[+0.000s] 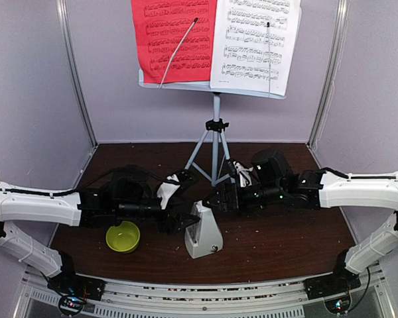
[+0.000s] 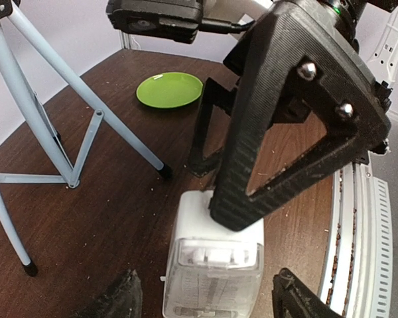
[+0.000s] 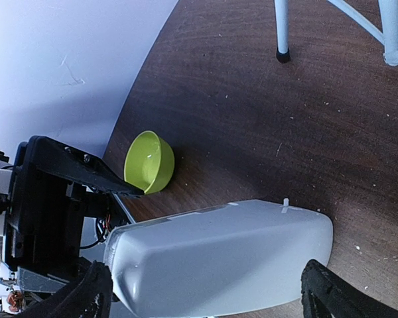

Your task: Set up the instrument practice props

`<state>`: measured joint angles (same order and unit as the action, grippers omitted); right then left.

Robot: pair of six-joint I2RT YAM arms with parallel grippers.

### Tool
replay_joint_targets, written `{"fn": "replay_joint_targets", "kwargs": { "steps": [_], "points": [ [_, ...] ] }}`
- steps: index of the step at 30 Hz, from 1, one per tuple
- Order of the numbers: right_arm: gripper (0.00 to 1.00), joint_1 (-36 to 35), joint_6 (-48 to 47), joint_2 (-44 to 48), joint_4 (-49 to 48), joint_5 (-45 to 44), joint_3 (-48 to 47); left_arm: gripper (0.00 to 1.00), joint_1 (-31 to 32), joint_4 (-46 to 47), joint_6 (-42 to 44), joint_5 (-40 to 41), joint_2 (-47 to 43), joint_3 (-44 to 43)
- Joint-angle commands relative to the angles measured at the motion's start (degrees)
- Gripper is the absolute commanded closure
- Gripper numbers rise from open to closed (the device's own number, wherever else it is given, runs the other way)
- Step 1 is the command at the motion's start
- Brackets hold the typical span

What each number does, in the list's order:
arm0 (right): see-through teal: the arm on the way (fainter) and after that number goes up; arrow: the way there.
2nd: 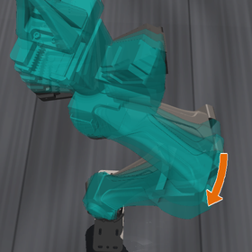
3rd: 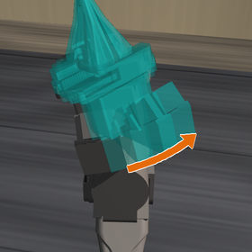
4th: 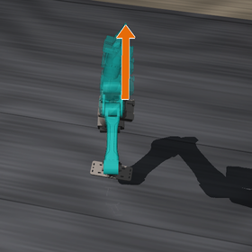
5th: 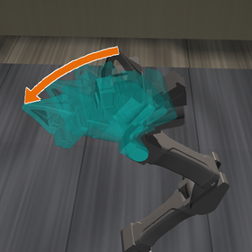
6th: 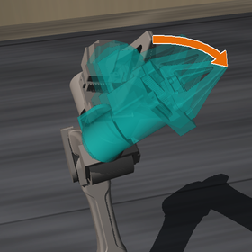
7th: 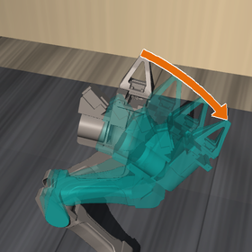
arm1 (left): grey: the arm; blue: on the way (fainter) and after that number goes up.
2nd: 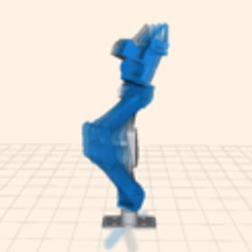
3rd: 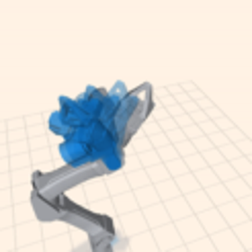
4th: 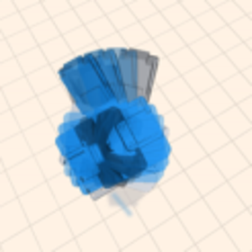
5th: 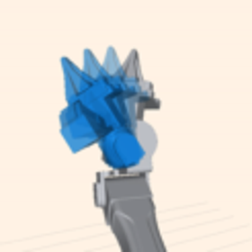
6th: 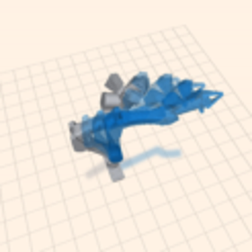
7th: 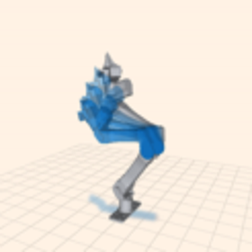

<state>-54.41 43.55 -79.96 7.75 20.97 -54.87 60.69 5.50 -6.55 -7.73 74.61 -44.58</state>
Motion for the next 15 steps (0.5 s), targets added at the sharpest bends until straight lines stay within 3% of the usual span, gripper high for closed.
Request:
{"fn": "replay_joint_targets", "kwargs": {
  "steps": [1,15],
  "points": [
    [0.0,-0.48,1.08,-0.62,-1.11,1.04,-0.99,0.31,-0.39,4.25,0.14,-0.55,1.95,-2.41],
    [0.01,-0.51,0.15,-1.66,2.55,-0.02,2.15,0.56,-0.39,3.4,2.0,-0.96,1.73,-2.49]
  ]
}}
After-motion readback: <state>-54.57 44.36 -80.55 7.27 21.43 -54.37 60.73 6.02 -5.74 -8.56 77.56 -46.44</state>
